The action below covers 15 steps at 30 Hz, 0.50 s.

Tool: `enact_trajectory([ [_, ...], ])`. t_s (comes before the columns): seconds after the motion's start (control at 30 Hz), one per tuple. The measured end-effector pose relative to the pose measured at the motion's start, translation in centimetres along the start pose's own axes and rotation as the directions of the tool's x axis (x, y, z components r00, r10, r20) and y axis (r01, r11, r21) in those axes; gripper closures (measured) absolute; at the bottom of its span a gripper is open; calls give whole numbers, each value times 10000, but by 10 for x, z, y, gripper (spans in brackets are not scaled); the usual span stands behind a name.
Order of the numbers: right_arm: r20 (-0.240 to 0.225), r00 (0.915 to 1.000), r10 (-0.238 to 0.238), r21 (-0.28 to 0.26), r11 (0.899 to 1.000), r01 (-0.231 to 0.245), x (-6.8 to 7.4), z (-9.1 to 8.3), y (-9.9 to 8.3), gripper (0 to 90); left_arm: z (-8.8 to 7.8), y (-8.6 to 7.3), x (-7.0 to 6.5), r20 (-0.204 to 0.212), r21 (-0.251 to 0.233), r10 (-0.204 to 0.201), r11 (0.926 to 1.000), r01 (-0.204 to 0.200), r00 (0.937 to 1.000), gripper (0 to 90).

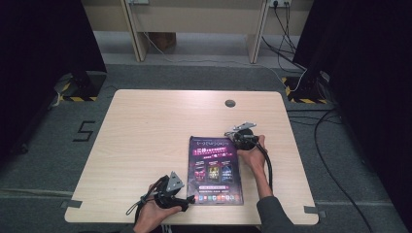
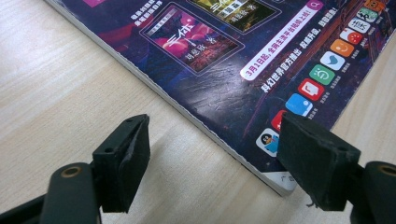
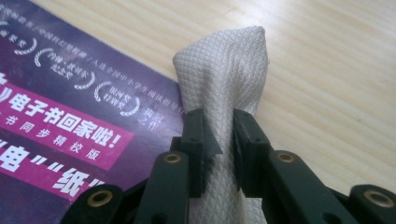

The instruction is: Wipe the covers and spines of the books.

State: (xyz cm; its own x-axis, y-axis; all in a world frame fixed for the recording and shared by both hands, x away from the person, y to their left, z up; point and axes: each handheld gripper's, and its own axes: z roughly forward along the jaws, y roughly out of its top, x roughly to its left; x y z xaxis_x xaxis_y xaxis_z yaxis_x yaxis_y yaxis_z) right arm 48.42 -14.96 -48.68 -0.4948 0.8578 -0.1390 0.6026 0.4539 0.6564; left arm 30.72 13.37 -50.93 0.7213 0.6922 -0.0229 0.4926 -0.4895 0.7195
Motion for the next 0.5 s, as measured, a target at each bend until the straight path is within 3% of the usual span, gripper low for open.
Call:
enact_trajectory([
  [0.3,-18,10000,97,-752,9971,-98,-15,-37,-3,766,0,0,0,-46,-13,8,10000,-8,10000,249],
  [0.43,-27,9993,367,-998,9943,-368,-24,-49,-15,766,0,0,1,-29,6,0,10000,0,10000,249],
  [0.5,58,9982,593,-1058,9927,-583,-35,-58,-32,766,0,0,3,-36,28,-68,10000,68,10000,249],
])
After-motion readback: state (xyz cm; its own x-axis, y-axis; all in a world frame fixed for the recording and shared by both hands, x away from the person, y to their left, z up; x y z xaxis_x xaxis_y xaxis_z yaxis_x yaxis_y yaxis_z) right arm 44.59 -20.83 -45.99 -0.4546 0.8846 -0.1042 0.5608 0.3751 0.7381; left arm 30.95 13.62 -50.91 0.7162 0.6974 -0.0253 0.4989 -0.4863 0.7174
